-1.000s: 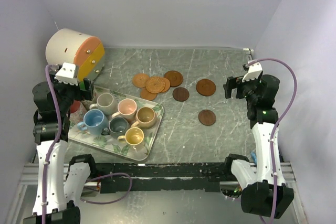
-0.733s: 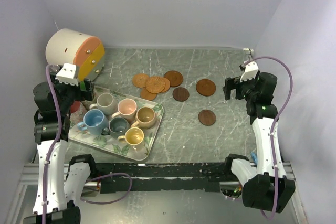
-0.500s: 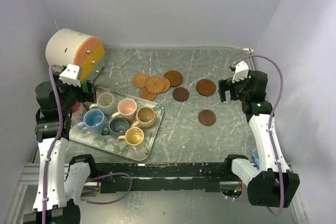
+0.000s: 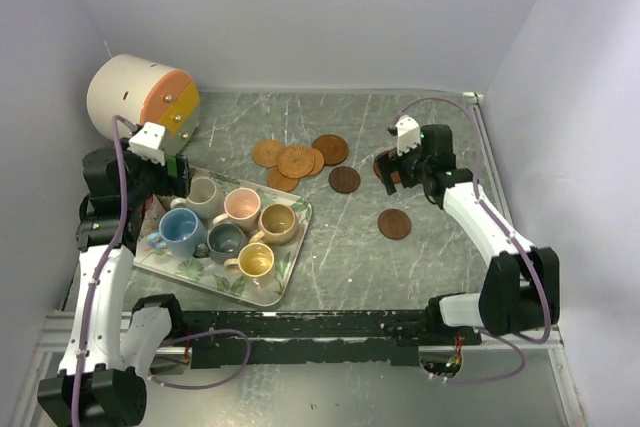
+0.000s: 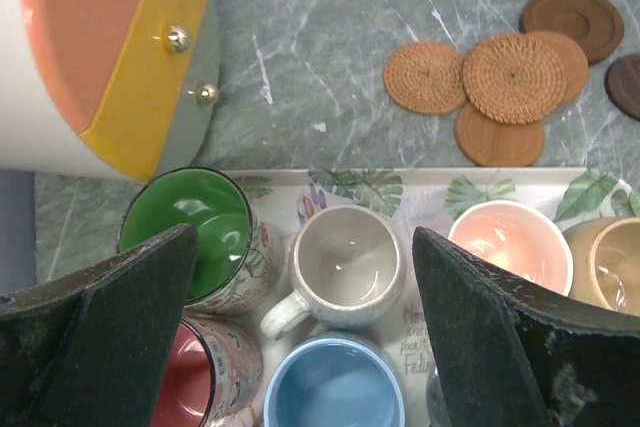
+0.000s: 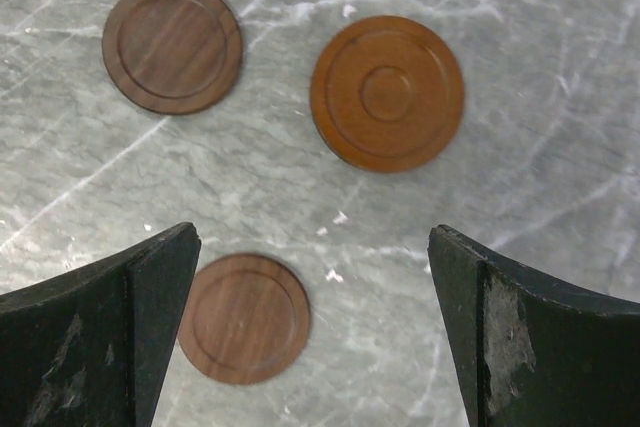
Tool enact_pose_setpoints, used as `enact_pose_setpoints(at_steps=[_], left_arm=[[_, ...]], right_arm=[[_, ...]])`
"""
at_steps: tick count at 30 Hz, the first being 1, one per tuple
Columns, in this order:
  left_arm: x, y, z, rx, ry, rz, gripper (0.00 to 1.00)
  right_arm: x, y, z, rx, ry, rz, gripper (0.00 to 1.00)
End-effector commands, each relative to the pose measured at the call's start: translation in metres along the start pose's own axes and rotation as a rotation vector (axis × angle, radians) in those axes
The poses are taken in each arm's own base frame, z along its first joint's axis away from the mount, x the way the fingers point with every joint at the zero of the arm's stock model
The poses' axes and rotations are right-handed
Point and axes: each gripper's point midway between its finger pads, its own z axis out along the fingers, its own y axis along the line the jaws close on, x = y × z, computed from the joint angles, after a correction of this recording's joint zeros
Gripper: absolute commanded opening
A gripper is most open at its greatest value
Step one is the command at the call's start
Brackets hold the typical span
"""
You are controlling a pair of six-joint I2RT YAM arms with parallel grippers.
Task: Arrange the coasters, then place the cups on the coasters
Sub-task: Move the coaster to the center of the board.
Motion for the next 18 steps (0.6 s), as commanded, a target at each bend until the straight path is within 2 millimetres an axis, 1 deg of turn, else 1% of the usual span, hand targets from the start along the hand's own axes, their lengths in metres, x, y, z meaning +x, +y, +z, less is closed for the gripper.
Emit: enact_pose_setpoints(at_steps=[1,3,5,7,9,12,14,15,18], left_arm=[[0.0,-0.002,0.01,0.007,0.015,0.063,1.0],[0.004,-0.006,0.014,0.024,0.029,0.077,1.0],[0.006,-0.009,0.015,0.042,0.026,0.081,1.0],[0.005,-0.014,0.016,0.067,0.009,0.089,1.0],[0.005,-0.018,0.016,0.086,-0.005,0.099,0.99],[0.008,-0.021,0.017,0.105,0.002,0.109,0.99],[0.009,-0.021,0.018,0.109,0.007,0.114,1.0],[0.009,-0.021,0.019,0.111,0.008,0.114,1.0],[0.007,-0.024,0.018,0.131,0.004,0.108,1.0]], right_arm=[[-0.032,0.009,0.029,-0.025,-0.061,0.001,1.0],[-0.033,0.014,0.045,-0.031,-0.051,0.0,1.0],[-0.046,0.017,0.058,-0.032,-0.066,-0.008,0.99],[-0.052,0.023,0.074,-0.045,-0.064,-0.016,0.99],[-0.054,0.037,0.092,-0.073,-0.044,-0.033,0.98],[-0.056,0.049,0.12,-0.094,-0.014,-0.042,0.96],[-0.06,0.052,0.138,-0.096,-0.002,-0.035,0.94],[-0.057,0.053,0.149,-0.097,0.013,-0.032,0.93],[-0.057,0.052,0.175,-0.088,0.036,-0.018,0.91]])
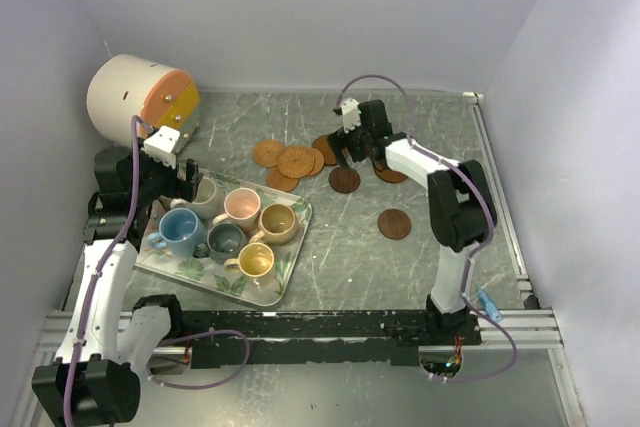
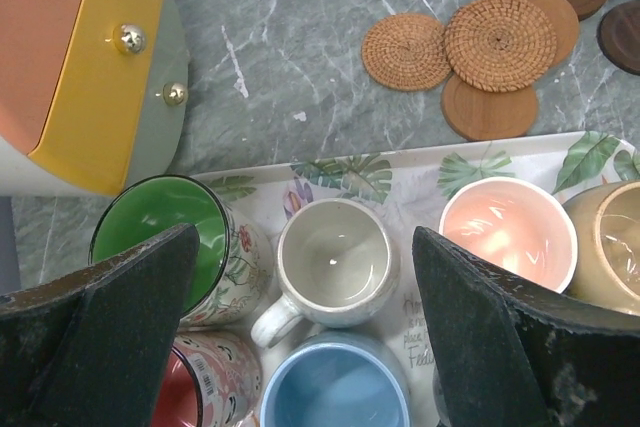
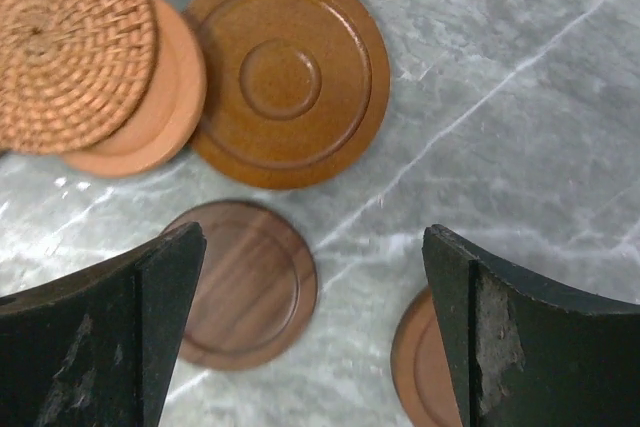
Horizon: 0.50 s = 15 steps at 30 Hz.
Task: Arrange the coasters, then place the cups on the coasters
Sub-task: Move the coaster to the center of the board.
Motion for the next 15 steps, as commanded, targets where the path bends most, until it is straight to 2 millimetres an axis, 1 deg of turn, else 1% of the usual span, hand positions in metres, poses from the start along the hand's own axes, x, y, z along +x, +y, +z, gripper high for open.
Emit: enact_pose_setpoints(at_steps=[1,3,4,7,12,14,15], left_arm=[[-0.011,-0.01,0.002,0.061,-0.045,0.031,1.0],[-0.01,-0.014,0.001,0.081,-0.045,0.032,0.99],[-0.01,-0.016,0.0,0.091,-0.047,0.033,1.0],[-0.007,-0.021,0.0,0.114,-0.046,0.044,1.0],[-0.005,-0.023,-0.001,0.124,-0.046,0.055,1.0],[-0.006,-0.024,-0.002,0.128,-0.05,0.06,0.99],[-0.006,-0.025,-0.003,0.13,-0.051,0.063,0.99]], right_arm=[[-0.004,-0.01,0.032,0.034,0.016,0.035,0.9],[0.001,-0.01,0.049,0.028,0.039,0.048,0.89],[-0.001,-0.011,0.055,0.028,0.041,0.055,0.89],[0.004,-0.009,0.071,0.014,0.064,0.084,0.87],[0.007,-0.009,0.084,0.017,0.072,0.122,0.85],[0.005,-0.011,0.086,0.024,0.07,0.128,0.85],[0.008,-0.012,0.088,0.031,0.081,0.135,0.84]])
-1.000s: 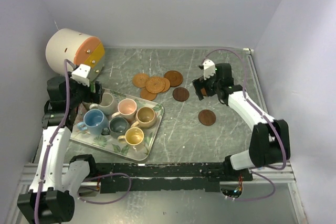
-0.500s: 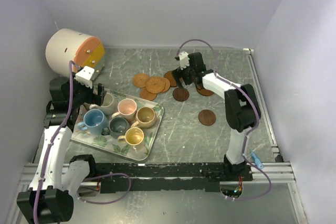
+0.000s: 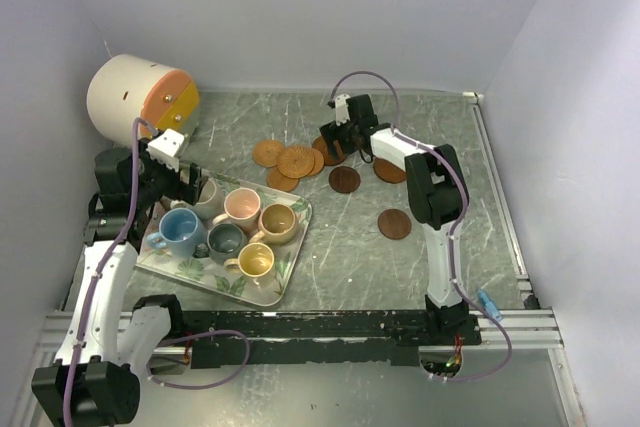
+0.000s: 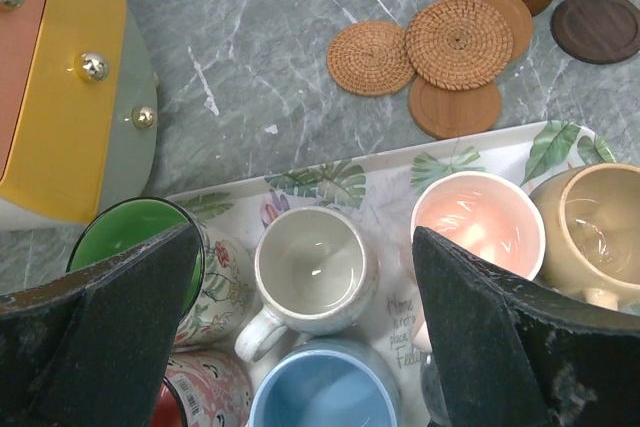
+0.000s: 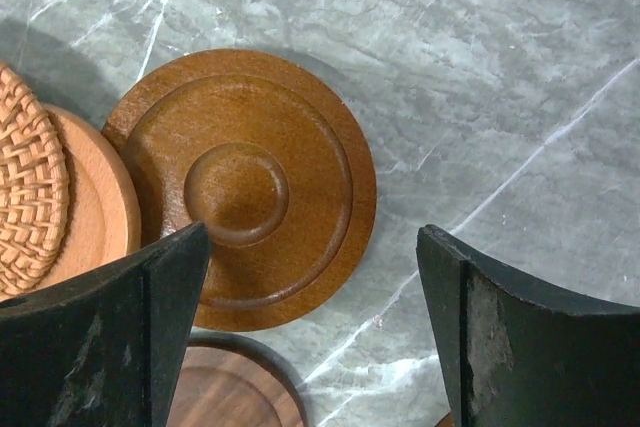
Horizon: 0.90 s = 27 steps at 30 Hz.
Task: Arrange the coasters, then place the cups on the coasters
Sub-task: Move the coaster to the center of the board.
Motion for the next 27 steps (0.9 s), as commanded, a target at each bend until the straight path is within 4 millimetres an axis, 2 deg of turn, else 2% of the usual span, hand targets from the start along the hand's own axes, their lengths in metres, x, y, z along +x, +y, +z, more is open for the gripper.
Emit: enact_pose_setpoints(at_steps=[1,6,12,18,20,24,27], left_arm=[[-0.001,-0.01,-0.002,0.045,-0.022,0.033,1.0],[0.001,-0.012,-0.003,0.052,-0.02,0.045,1.0],[0.003,-0.011,-0.002,0.049,-0.016,0.05,0.99],[0.007,-0.011,0.0,0.054,-0.003,0.051,1.0],[0.008,-0.011,0.001,0.056,0.001,0.052,1.0],[0.013,-0.011,0.003,0.059,0.018,0.05,1.0],[0.016,-0.011,0.004,0.063,0.027,0.051,0.99]], right_arm=[[0.007,-0.006,0.011,0.03,0.036,0.042,0.84],[0.016,-0.019,0.018,0.078,0.063,0.062,0.77],[0.027,-0.047,0.023,0.134,0.104,0.098,0.65],[0.04,-0.076,0.021,0.181,0.136,0.128,0.58],[0.041,-0.086,0.018,0.189,0.137,0.137,0.57],[0.04,-0.09,0.015,0.182,0.129,0.111,0.6],[0.024,-0.099,0.006,0.183,0.096,0.113,0.67]])
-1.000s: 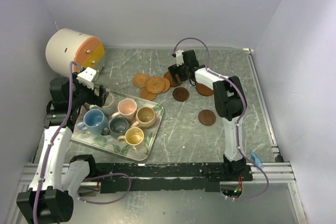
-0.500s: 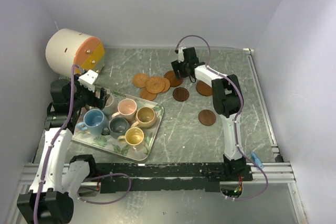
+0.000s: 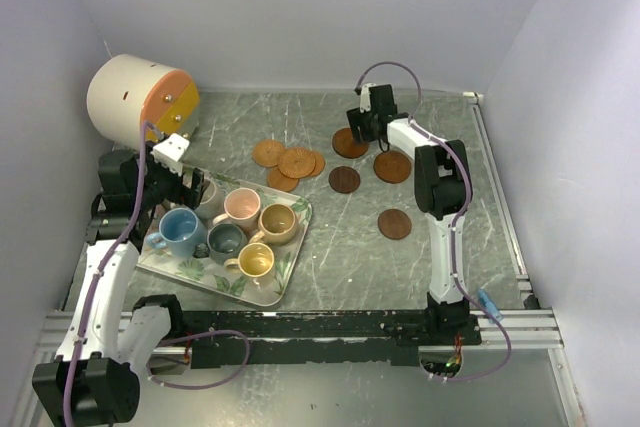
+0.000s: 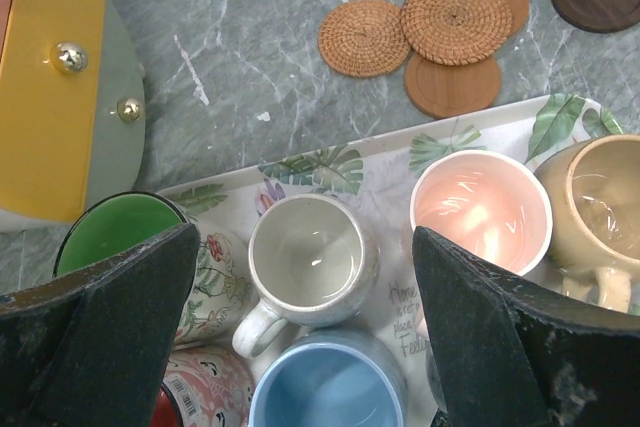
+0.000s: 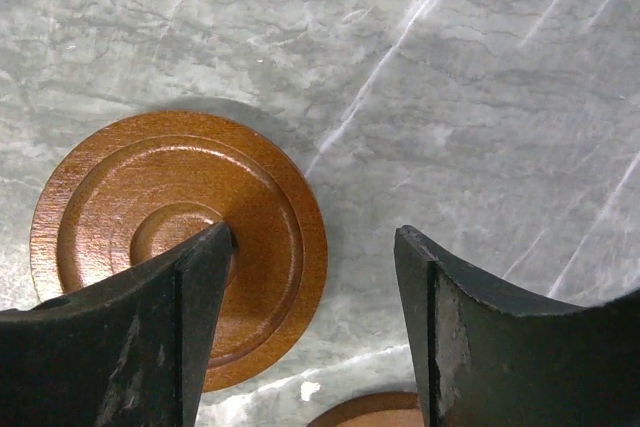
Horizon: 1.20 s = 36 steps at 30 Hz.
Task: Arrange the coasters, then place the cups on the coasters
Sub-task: Move the coaster to the center of the board.
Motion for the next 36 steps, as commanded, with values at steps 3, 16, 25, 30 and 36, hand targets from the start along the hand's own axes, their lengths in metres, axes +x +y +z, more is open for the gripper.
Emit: enact_pose_setpoints(at_steps=[3,16,25,30,36], left_arm=[[0.006,-0.006,0.003,0.036,0.012,0.016,1.0],[0.009,-0.011,0.003,0.06,0.018,0.018,1.0],[0.009,-0.013,0.0,0.066,0.016,0.03,1.0],[0.012,-0.013,0.001,0.068,0.02,0.033,1.0],[0.014,-0.014,0.002,0.072,0.029,0.03,1.0]], right_arm=[[-0.004,-0.03,-0.018,0.009,0.025,-0.004,0.73],[0.04,-0.047,-0.106,-0.076,0.076,-0.128,0.79],[0.08,-0.019,-0.099,-0.166,0.169,-0.151,0.75],[0.091,-0.008,-0.088,-0.169,0.205,-0.182,0.75],[0.107,-0.01,-0.07,-0.163,0.261,-0.179,0.68]])
